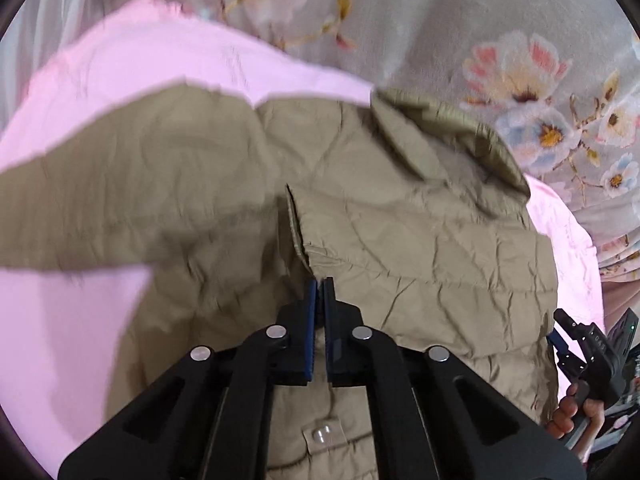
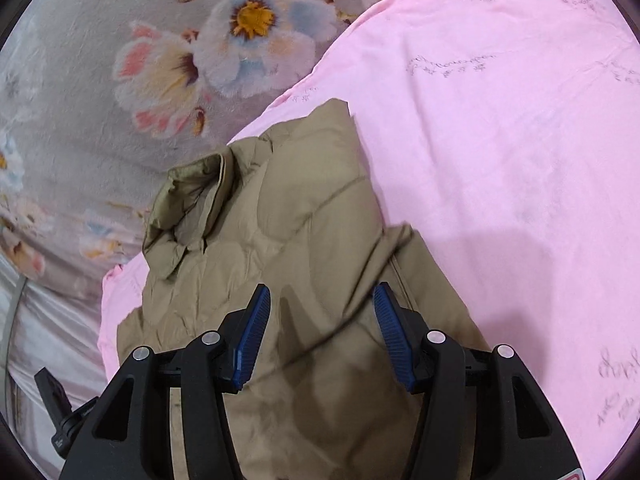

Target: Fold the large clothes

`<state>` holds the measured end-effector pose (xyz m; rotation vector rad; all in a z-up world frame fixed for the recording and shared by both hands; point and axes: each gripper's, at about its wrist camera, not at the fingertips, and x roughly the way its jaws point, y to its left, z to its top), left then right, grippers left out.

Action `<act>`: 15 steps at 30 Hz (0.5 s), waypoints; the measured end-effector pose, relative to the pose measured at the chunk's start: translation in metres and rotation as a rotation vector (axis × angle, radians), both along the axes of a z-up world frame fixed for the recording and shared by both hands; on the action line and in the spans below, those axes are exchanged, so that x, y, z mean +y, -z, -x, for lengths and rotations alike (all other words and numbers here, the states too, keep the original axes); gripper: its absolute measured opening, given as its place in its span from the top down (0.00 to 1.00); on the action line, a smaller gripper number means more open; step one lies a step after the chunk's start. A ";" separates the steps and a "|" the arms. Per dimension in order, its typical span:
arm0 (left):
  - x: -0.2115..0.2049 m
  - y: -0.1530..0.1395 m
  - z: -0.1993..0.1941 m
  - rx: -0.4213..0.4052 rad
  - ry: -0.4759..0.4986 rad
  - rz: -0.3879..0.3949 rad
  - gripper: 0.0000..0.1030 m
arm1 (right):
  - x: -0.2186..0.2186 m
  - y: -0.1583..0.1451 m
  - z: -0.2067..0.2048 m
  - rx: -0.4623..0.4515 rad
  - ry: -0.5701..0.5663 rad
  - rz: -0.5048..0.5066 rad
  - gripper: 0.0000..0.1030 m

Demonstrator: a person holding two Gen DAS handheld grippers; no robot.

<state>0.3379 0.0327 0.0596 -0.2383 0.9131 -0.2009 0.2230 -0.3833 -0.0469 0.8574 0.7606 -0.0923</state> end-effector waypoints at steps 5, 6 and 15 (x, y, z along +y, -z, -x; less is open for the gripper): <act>0.008 -0.023 0.000 -0.130 -0.042 -0.087 0.99 | 0.009 -0.029 -0.012 -0.121 0.004 0.069 0.97; 0.009 -0.020 0.000 -0.141 -0.048 -0.117 0.99 | 0.015 -0.039 -0.010 -0.150 0.001 0.112 0.97; -0.007 0.050 0.000 -0.116 -0.041 -0.298 0.98 | 0.036 0.001 -0.026 0.055 -0.072 0.306 0.97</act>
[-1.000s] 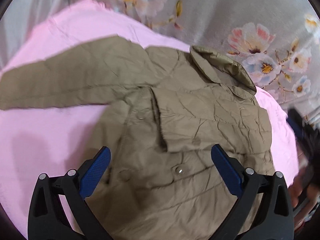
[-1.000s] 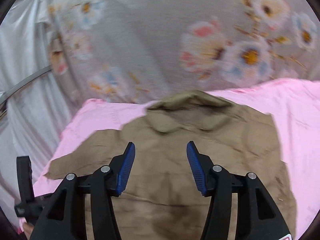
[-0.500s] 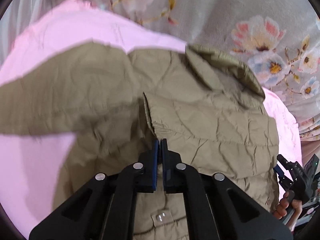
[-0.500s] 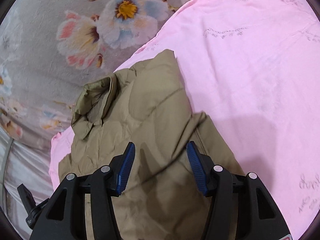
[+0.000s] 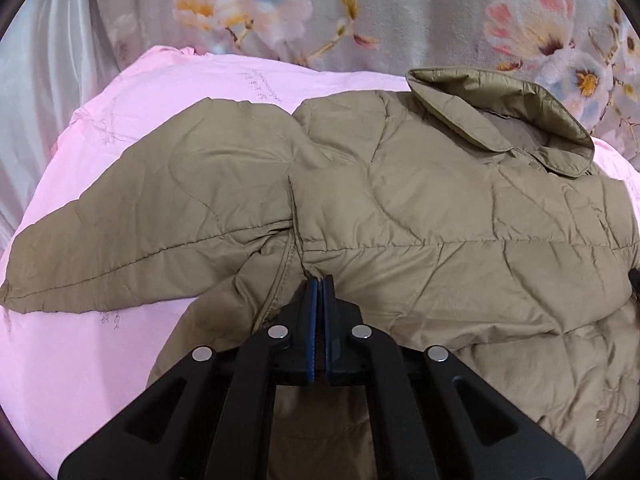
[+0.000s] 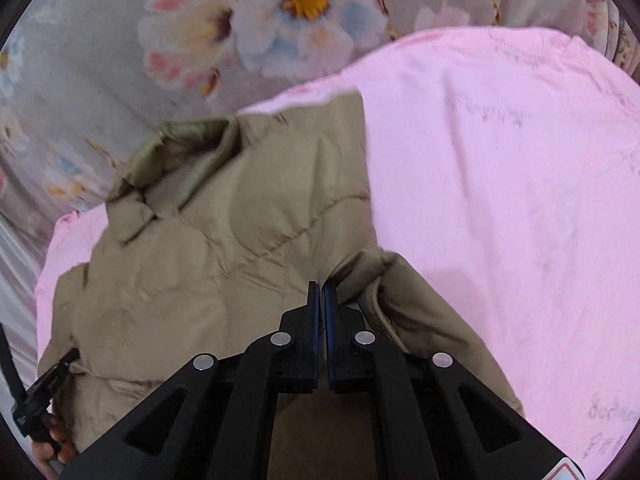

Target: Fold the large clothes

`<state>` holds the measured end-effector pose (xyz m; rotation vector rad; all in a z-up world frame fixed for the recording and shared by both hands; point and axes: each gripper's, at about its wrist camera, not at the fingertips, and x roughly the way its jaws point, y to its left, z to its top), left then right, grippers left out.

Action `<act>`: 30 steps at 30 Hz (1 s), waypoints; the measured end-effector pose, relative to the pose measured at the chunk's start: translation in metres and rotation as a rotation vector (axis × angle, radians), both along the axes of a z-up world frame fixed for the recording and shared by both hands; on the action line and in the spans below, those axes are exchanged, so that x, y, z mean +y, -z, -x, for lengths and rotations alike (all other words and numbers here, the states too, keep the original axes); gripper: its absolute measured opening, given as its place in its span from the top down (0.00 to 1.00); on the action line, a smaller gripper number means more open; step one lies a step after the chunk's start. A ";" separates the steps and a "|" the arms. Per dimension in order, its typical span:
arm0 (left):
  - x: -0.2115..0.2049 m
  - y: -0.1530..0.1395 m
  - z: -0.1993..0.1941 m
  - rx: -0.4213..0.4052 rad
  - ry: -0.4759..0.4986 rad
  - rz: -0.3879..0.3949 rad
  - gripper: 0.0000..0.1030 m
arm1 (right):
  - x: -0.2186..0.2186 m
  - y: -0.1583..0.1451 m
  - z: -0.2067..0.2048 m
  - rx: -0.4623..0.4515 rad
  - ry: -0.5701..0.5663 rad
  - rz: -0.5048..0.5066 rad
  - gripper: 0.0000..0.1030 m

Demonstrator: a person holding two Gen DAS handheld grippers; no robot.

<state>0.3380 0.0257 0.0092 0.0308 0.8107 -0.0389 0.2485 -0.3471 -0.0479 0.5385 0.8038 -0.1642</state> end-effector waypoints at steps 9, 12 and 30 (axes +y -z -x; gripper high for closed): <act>-0.002 0.004 0.005 0.001 -0.011 -0.008 0.94 | 0.000 0.003 -0.001 0.032 -0.002 0.053 0.99; -0.001 0.005 0.010 0.001 -0.015 0.002 0.93 | -0.002 0.002 0.003 0.020 -0.001 0.045 0.96; 0.042 -0.010 0.120 0.019 -0.015 0.090 0.77 | 0.015 -0.032 0.129 -0.019 0.034 0.056 0.80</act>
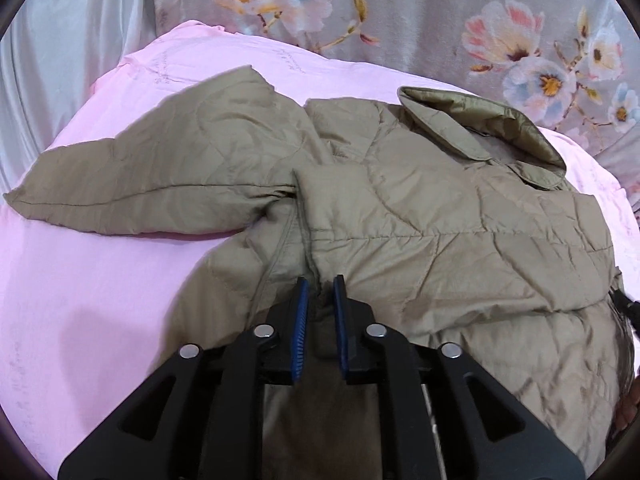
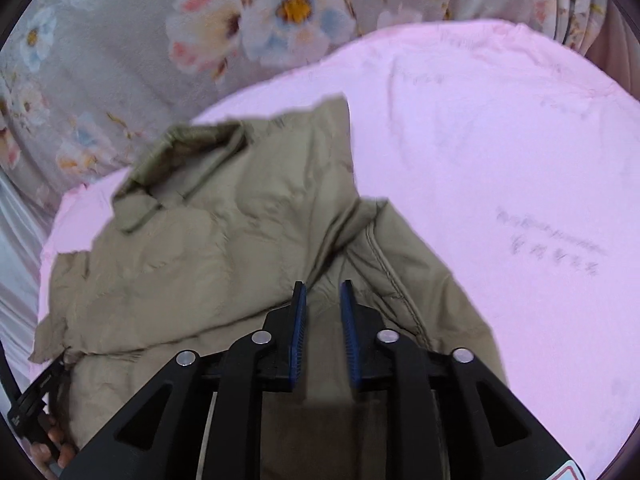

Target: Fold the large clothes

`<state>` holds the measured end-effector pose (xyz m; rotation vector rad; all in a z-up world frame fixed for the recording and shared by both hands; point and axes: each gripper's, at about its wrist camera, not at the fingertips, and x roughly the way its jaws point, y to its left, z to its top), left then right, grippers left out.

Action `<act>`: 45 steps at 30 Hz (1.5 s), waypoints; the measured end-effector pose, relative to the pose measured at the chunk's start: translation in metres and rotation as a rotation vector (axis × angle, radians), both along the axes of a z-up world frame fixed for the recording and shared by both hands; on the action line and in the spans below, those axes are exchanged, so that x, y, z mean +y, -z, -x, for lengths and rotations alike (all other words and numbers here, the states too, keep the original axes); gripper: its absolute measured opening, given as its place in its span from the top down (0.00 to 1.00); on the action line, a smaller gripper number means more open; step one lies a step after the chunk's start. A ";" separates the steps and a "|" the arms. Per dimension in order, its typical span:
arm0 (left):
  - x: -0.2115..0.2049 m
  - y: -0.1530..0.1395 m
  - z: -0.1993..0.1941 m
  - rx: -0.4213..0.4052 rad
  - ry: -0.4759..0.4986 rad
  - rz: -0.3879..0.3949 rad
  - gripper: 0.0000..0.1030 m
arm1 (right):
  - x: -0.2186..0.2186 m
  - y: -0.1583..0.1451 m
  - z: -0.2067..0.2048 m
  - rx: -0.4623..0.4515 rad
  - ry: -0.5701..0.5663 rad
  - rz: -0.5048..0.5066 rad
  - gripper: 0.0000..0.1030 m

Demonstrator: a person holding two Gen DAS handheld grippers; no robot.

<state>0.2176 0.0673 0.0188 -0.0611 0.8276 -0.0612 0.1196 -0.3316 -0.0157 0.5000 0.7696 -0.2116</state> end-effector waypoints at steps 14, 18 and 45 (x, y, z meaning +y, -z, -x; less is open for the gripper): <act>-0.085 -0.002 -0.027 -0.011 0.125 -0.118 0.44 | 0.139 -0.002 -0.075 0.060 -0.342 0.219 0.80; -0.079 0.017 -0.027 -0.016 0.115 -0.092 0.38 | 0.138 0.018 -0.073 0.051 -0.333 0.201 0.81; 0.325 0.000 -0.057 0.068 -0.640 0.372 0.13 | 0.133 0.013 -0.030 0.006 -0.250 0.178 0.57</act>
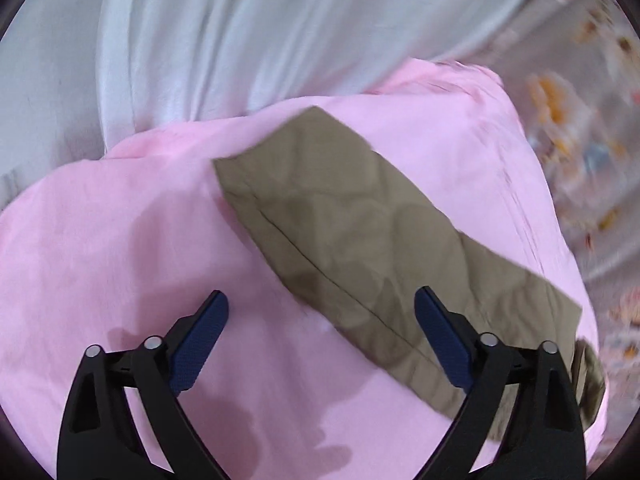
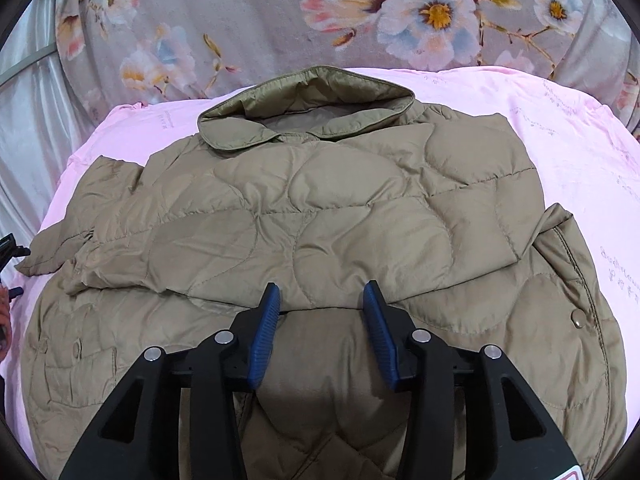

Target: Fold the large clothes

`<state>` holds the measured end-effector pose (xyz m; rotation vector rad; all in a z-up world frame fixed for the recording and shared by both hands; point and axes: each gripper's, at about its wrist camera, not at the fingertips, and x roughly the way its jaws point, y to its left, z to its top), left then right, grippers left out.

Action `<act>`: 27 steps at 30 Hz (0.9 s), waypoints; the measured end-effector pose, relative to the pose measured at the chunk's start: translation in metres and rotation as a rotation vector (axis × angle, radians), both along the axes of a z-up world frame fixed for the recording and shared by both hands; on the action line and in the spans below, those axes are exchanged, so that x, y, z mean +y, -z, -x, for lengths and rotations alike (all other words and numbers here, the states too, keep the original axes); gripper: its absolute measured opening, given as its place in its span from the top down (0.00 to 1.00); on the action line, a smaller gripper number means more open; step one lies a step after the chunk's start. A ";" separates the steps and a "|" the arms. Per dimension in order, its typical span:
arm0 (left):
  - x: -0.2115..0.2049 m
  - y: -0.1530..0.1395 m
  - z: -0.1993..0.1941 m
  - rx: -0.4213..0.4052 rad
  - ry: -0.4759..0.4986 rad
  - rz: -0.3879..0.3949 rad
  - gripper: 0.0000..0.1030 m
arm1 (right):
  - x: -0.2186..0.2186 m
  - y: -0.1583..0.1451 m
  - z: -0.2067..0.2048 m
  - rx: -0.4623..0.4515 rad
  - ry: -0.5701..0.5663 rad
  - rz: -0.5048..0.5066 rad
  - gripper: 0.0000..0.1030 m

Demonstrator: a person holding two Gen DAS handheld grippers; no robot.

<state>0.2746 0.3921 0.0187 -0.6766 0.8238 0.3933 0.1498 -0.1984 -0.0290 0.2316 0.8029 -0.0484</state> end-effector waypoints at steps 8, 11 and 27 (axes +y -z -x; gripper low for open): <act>-0.005 -0.007 -0.039 -0.010 0.021 -0.068 0.79 | -0.001 0.003 -0.001 0.013 0.008 -0.013 0.55; -0.013 -0.027 -0.037 -0.050 0.059 -0.116 0.98 | 0.000 0.003 -0.002 0.016 0.013 -0.011 0.55; -0.351 -0.225 0.029 -0.451 0.740 -0.318 0.98 | -0.006 0.000 0.001 -0.013 0.028 -0.047 0.54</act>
